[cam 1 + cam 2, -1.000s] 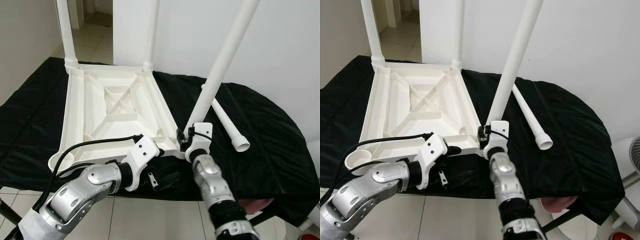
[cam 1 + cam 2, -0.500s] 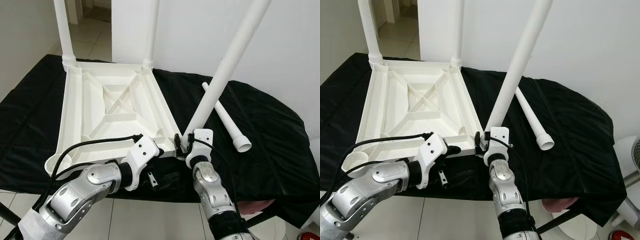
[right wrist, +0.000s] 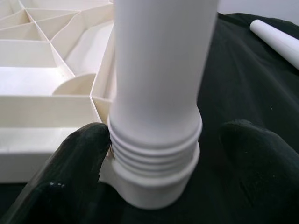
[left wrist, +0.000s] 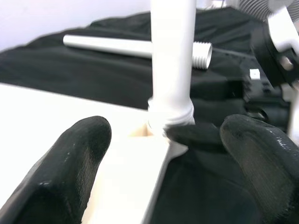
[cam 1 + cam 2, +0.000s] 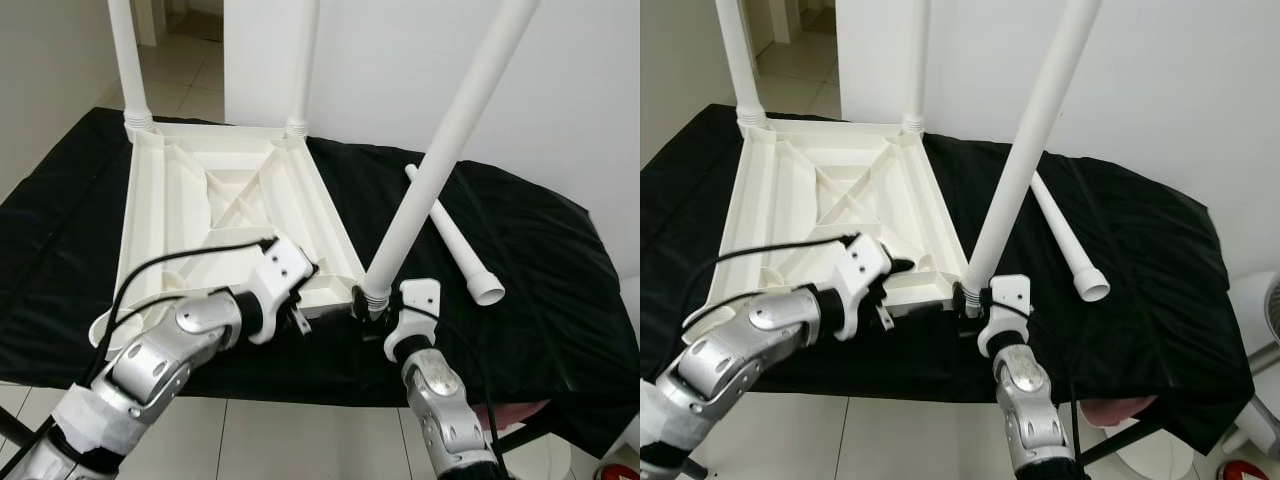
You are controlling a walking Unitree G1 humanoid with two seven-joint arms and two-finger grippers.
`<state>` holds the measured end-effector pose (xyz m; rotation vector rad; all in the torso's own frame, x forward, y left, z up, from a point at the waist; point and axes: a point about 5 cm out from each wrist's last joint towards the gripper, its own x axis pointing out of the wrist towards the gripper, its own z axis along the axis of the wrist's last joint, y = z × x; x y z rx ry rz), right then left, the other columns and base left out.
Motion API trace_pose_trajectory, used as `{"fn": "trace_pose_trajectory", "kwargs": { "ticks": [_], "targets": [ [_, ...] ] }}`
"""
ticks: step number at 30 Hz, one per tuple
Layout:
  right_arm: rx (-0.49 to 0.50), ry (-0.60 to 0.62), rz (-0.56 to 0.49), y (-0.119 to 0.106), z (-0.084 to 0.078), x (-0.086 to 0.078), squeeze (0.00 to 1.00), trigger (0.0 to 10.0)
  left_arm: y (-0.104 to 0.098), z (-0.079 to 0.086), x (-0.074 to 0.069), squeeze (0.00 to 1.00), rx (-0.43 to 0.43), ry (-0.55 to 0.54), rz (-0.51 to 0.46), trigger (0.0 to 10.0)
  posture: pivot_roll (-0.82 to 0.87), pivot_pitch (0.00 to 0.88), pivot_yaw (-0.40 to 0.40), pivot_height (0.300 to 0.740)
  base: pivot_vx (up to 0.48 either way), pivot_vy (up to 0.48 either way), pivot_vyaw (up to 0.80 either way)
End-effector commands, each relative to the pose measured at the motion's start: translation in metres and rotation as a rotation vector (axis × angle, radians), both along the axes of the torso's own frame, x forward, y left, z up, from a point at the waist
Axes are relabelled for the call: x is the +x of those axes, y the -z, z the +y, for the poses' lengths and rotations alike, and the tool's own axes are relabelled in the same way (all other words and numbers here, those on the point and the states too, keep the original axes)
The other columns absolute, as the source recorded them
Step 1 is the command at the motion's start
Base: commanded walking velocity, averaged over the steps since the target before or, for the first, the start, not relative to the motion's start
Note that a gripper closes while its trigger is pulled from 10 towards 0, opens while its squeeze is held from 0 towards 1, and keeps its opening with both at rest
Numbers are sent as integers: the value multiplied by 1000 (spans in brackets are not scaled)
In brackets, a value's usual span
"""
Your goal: Building children table
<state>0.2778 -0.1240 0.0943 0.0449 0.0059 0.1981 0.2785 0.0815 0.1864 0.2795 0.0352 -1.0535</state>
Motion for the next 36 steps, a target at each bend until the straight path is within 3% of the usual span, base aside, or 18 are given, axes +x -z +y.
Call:
{"fn": "trace_pose_trajectory", "kwargs": {
  "ticks": [1,2,6,9,11,12,14,17,23,29,36],
  "targets": [
    [10,1,-10,1,-7,-4,0,10000,-2,0,6,0,15,20,-25,10000,8,0,-141,740,0,0,0],
    [12,-7,-18,1,-9,-8,0,10000,-5,2,14,0,27,-16,-44,10000,8,0,-139,740,0,0,0],
    [17,-17,-26,1,-12,-13,0,10000,-6,4,22,0,39,-51,-52,10000,8,0,-139,740,0,0,0],
    [44,-49,-23,2,-18,-24,0,10000,7,5,28,0,146,-94,-31,10000,9,0,-134,740,0,0,0],
    [44,-49,-23,2,-18,-24,0,10000,7,5,28,0,146,-94,-31,10000,9,0,-134,740,0,0,0],
    [70,-105,-23,1,-23,-36,0,10000,21,6,32,0,221,-122,19,10000,0,0,-126,740,0,0,0],
    [70,-105,-23,1,-23,-36,0,10000,21,6,32,0,221,-122,19,10000,0,0,-126,740,0,0,0],
    [107,-126,-30,-4,-34,-47,0,10000,40,6,31,0,282,-136,107,10000,-13,0,-109,740,0,0,0],
    [193,-95,-53,-15,-45,-47,0,10000,44,11,28,0,312,-121,137,10000,-23,0,-91,740,0,0,0],
    [194,-72,-85,-25,-54,-40,0,10000,51,22,23,0,367,-115,177,10000,-24,0,-88,740,0,0,0],
    [177,-40,-146,-42,-68,-29,0,10000,62,33,20,0,406,-186,264,10000,-23,0,-90,740,0,0,0]
  ]
}}
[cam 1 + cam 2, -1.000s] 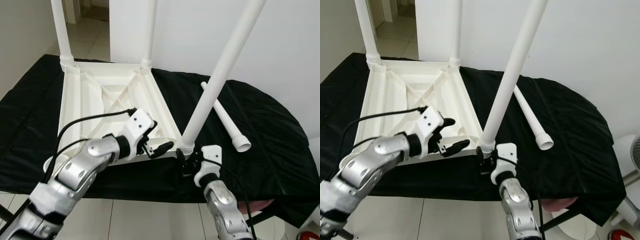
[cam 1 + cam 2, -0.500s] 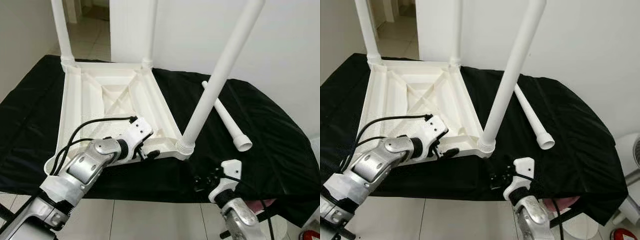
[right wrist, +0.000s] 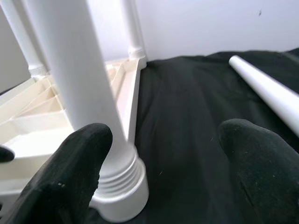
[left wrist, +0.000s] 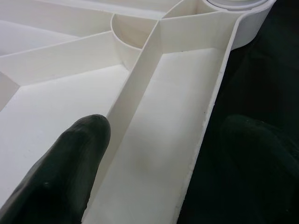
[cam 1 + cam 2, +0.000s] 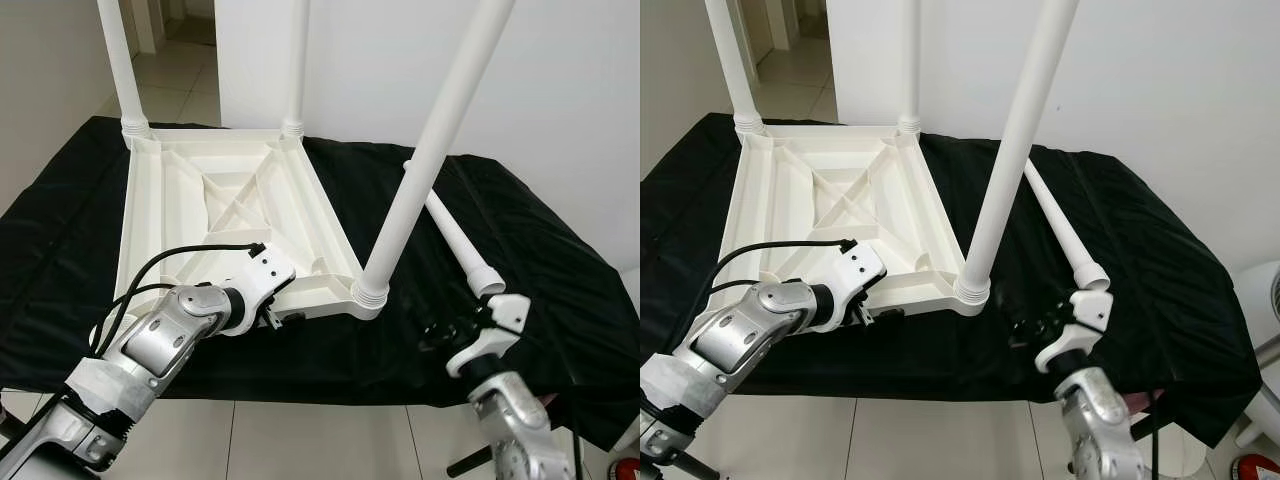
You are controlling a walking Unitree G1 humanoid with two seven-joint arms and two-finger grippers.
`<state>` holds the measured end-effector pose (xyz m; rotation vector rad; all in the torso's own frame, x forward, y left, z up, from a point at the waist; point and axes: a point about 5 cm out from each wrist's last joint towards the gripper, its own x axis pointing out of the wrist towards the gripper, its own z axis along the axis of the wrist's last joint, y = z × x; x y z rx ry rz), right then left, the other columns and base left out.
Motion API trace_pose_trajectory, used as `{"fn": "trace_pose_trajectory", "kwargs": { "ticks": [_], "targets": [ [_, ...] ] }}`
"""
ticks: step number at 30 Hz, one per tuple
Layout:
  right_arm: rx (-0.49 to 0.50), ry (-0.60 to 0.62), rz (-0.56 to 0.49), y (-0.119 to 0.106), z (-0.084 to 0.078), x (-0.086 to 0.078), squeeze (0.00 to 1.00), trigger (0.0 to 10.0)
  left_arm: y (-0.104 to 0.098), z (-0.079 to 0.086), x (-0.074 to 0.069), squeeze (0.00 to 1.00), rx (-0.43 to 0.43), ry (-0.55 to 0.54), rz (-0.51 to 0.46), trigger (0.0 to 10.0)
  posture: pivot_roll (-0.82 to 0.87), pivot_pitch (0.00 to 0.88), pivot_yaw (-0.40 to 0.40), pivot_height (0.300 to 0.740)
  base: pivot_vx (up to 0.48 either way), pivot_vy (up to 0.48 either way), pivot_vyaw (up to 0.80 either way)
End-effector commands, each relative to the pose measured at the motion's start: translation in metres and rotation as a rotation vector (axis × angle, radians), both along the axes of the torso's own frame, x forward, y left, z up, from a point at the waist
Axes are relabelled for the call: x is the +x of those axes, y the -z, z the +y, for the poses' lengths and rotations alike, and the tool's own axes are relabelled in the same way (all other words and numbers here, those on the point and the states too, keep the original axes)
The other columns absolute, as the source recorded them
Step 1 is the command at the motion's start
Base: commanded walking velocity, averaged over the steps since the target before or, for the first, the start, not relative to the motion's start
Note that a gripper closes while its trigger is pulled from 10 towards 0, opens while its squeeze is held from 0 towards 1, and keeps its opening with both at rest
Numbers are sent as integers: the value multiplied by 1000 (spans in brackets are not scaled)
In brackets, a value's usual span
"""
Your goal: Building children table
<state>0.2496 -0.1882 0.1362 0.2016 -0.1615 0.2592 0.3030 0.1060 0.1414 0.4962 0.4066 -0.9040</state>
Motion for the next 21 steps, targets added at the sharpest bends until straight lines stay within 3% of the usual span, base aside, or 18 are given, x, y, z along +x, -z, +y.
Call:
{"fn": "trace_pose_trajectory", "kwargs": {
  "ticks": [1,8,10,13,15,17,21],
  "targets": [
    [18,21,-1,-4,-6,1,0,10000,19,10,-5,0,44,-54,98,10000,-23,0,-90,740,0,0,0],
    [42,37,-45,-21,-16,11,0,10000,27,13,-9,0,33,-123,168,10000,-21,0,-97,740,0,0,0],
    [36,27,-42,-20,-15,10,0,10000,26,12,-11,0,35,-111,159,10000,-20,0,-99,740,0,0,0],
    [17,-21,-23,-14,-8,6,0,10000,20,2,-24,0,-6,1,133,10000,-19,0,-101,740,0,0,0],
    [17,-21,-23,-14,-8,6,0,10000,20,2,-24,0,-6,1,133,10000,-19,0,-101,740,0,0,0],
    [18,-34,-12,-11,-5,4,0,10000,14,-3,-31,0,-67,52,123,10000,-18,0,-101,740,0,0,0],
    [24,-45,-3,-9,-1,4,0,10000,16,1,-28,0,-51,17,124,10000,-14,0,-102,740,0,0,0]
  ]
}}
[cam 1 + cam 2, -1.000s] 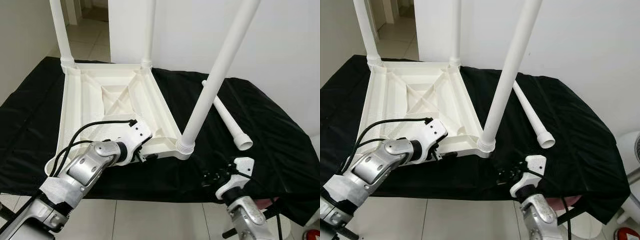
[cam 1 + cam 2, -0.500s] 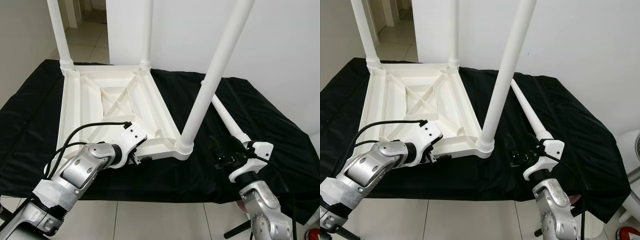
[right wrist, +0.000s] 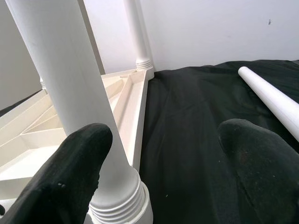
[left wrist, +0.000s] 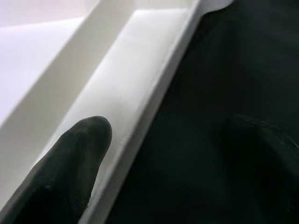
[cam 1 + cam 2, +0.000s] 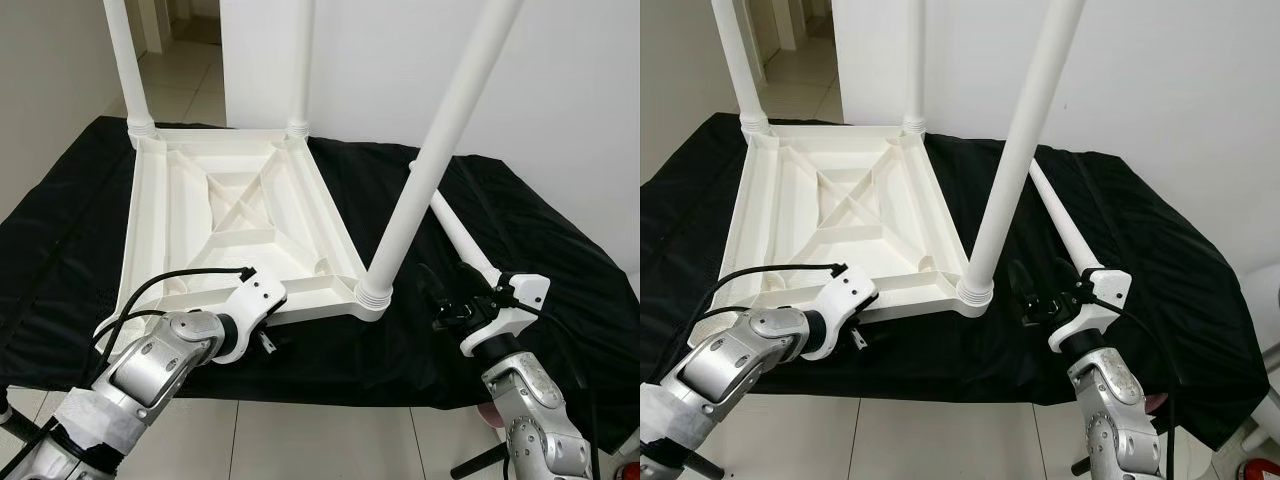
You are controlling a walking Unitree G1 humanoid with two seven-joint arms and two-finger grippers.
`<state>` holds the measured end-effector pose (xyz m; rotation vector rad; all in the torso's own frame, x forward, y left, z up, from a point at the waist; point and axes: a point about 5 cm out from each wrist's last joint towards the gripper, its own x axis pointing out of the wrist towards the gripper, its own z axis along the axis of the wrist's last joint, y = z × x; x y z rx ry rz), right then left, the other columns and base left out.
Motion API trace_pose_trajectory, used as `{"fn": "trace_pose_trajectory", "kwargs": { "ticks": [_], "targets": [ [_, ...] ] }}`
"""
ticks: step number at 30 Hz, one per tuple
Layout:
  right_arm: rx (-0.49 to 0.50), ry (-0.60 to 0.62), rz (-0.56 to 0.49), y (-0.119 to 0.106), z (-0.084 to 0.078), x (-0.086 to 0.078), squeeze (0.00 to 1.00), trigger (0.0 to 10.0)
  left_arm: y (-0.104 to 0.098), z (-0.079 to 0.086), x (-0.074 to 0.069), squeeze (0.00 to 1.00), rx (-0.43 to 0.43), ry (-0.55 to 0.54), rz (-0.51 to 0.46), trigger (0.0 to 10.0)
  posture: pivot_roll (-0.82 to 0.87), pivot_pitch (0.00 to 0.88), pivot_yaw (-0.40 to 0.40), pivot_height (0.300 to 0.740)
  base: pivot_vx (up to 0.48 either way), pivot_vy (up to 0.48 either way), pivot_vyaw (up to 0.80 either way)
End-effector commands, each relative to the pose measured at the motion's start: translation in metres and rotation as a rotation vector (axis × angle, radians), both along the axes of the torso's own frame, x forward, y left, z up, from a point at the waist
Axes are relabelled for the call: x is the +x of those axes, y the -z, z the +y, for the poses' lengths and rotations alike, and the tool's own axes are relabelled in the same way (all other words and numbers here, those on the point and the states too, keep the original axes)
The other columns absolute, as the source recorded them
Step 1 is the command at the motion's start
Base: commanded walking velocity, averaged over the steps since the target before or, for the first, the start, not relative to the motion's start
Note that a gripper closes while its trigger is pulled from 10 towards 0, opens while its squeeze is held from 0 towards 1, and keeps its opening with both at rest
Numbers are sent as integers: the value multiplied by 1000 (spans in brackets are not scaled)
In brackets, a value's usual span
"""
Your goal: Building children table
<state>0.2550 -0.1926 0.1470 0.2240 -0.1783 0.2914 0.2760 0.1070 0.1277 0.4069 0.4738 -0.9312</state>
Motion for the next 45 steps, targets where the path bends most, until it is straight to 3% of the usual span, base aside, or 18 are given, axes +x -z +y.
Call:
{"fn": "trace_pose_trajectory", "kwargs": {
  "ticks": [1,8,13,14,15,17,18,22,36,45],
  "targets": [
    [1,-13,14,2,3,-1,0,10000,2,0,-1,0,-3,25,26,10000,-14,0,-102,740,0,0,0],
    [20,-20,22,4,12,-2,0,10000,-1,1,14,0,-13,-128,-11,10000,-15,0,-103,740,0,0,0],
    [25,-26,26,6,18,-4,0,10000,1,0,14,0,-22,-162,-12,10000,-15,0,-101,740,0,0,0],
    [26,-26,27,7,18,-4,0,10000,1,0,14,0,-27,-176,-9,7412,-16,0,-100,740,0,0,0],
    [27,-25,27,7,19,-4,0,10000,2,0,14,0,-27,-185,-7,3059,-16,0,-100,740,0,0,0],
    [27,-25,26,7,19,-3,0,10000,2,0,14,0,-25,-189,-6,3059,-16,0,-100,740,0,0,0],
    [24,-21,23,6,18,-2,0,10000,2,-1,14,0,-24,-190,-6,549,-16,0,-100,740,0,0,0],
    [19,-17,18,5,17,0,0,10000,3,-2,14,0,-19,-187,-9,0,-15,0,-101,740,0,0,0],
    [-1,-14,9,4,17,4,0,10000,2,-3,14,0,-20,-198,-15,0,-7,0,-105,740,0,0,0],
    [-9,-7,7,4,18,6,0,10000,2,1,19,0,1,-302,-32,0,-12,0,-100,740,0,0,0]
  ]
}}
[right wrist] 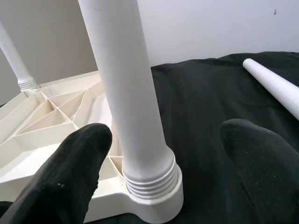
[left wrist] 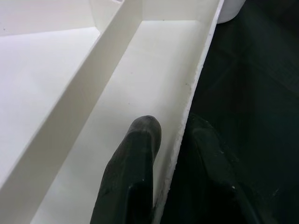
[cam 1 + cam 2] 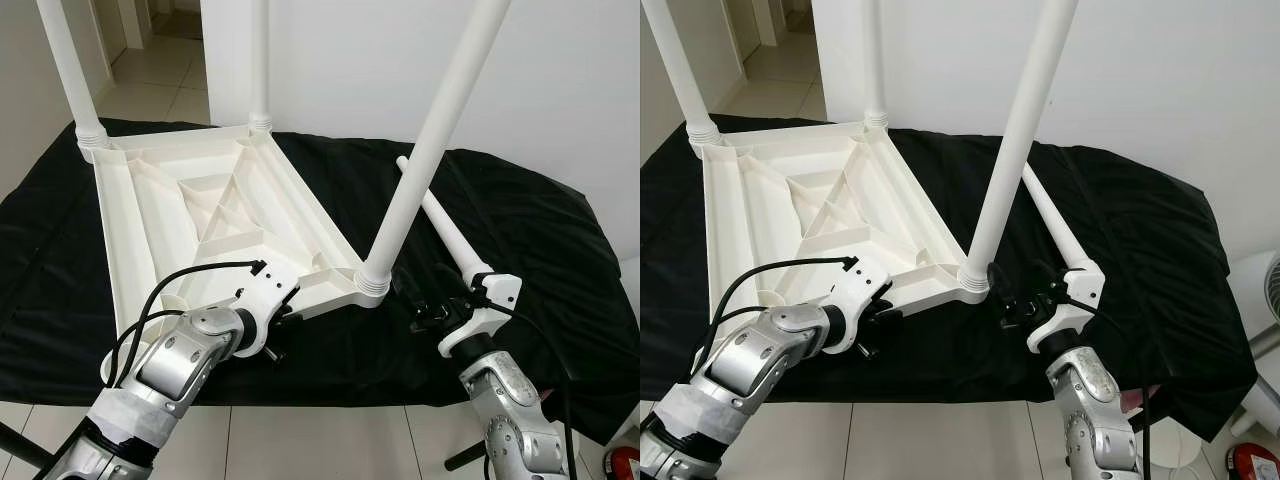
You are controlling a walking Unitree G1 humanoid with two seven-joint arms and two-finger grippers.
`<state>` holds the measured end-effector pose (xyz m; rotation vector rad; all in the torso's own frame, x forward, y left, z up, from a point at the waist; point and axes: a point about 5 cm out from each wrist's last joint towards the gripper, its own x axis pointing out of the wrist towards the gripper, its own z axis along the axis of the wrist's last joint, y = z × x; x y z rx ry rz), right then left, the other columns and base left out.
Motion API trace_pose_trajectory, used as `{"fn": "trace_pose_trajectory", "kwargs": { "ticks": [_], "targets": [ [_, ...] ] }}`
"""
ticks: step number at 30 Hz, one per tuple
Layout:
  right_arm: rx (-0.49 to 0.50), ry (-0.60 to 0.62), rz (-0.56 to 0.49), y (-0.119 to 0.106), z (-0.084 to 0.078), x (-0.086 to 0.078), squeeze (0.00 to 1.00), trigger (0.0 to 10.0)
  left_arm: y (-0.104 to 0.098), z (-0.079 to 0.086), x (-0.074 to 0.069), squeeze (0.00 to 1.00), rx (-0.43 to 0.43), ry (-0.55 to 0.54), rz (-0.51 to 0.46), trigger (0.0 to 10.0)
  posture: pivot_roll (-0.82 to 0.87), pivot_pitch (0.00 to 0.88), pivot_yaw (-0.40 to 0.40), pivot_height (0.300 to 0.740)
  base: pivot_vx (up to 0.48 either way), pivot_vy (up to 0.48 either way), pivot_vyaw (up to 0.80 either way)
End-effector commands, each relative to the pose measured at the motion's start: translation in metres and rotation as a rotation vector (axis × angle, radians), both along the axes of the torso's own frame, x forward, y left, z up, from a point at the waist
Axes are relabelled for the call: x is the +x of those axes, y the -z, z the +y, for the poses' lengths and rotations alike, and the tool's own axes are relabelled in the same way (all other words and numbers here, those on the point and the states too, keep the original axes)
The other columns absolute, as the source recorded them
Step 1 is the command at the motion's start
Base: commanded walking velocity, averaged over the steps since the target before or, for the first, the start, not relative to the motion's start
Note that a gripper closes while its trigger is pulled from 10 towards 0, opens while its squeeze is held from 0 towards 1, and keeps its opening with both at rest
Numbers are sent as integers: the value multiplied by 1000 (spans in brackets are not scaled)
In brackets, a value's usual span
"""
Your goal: Building children table
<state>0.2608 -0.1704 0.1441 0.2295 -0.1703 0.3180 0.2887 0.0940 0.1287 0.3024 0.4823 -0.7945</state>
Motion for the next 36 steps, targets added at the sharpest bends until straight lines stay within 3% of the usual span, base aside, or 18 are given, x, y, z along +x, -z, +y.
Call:
{"fn": "trace_pose_trajectory", "kwargs": {
  "ticks": [1,7,11,18,23,24,25,27,28,29,31,32,33,35,36],
  "targets": [
    [-13,26,-2,1,-5,1,0,10000,3,15,6,0,74,-184,-31,0,-11,0,-100,740,0,0,0],
    [-15,33,-7,0,-6,2,0,10000,7,23,7,0,47,-352,-5,0,-13,0,-101,740,0,0,0],
    [-18,35,-11,-1,-7,3,0,10000,3,35,14,0,40,-499,-43,0,-13,0,-101,740,0,0,0],
    [-21,37,-14,-2,-7,6,0,10000,1,42,18,0,54,-588,-71,0,-10,0,-102,740,0,0,0],
    [-23,39,-21,-3,-7,8,0,10000,-3,26,25,0,41,-551,-85,0,-9,0,-103,740,0,0,0],
    [-24,39,-23,-3,-7,9,0,10000,-4,19,26,0,43,-508,-87,1765,-9,0,-104,740,0,0,0],
    [-24,39,-24,-3,-6,9,0,10000,-5,10,26,0,47,-453,-94,10000,-10,0,-101,740,0,0,0],
    [-25,38,-25,-4,-6,9,0,10000,-5,5,25,0,53,-414,-86,10000,-11,0,-99,740,0,0,0],
    [-25,40,-26,-4,-6,9,0,10000,-7,-5,23,0,35,-335,-105,10000,-12,0,-97,740,0,0,0],
    [-25,42,-27,-4,-6,9,0,10000,-10,-13,20,365,24,-261,-121,10000,-12,0,-95,740,0,0,0],
    [-25,42,-27,-4,-6,9,0,10000,-10,-13,20,365,24,-261,-121,10000,-12,0,-95,740,0,0,0],
    [-25,44,-27,-3,-6,9,0,10000,-13,-21,16,1000,1,-189,-133,10000,-11,0,-93,740,0,0,0],
    [-25,44,-27,-3,-6,9,0,10000,-13,-21,16,1000,1,-189,-133,10000,-11,0,-93,740,0,0,0],
    [-25,46,-23,-2,-5,7,0,10000,-23,-33,6,1000,-68,-35,-166,10000,-11,0,-89,740,0,0,0],
    [-25,46,-23,-2,-5,7,0,10000,-23,-33,6,1000,-68,-35,-166,10000,-11,0,-89,740,0,0,0]
  ]
}}
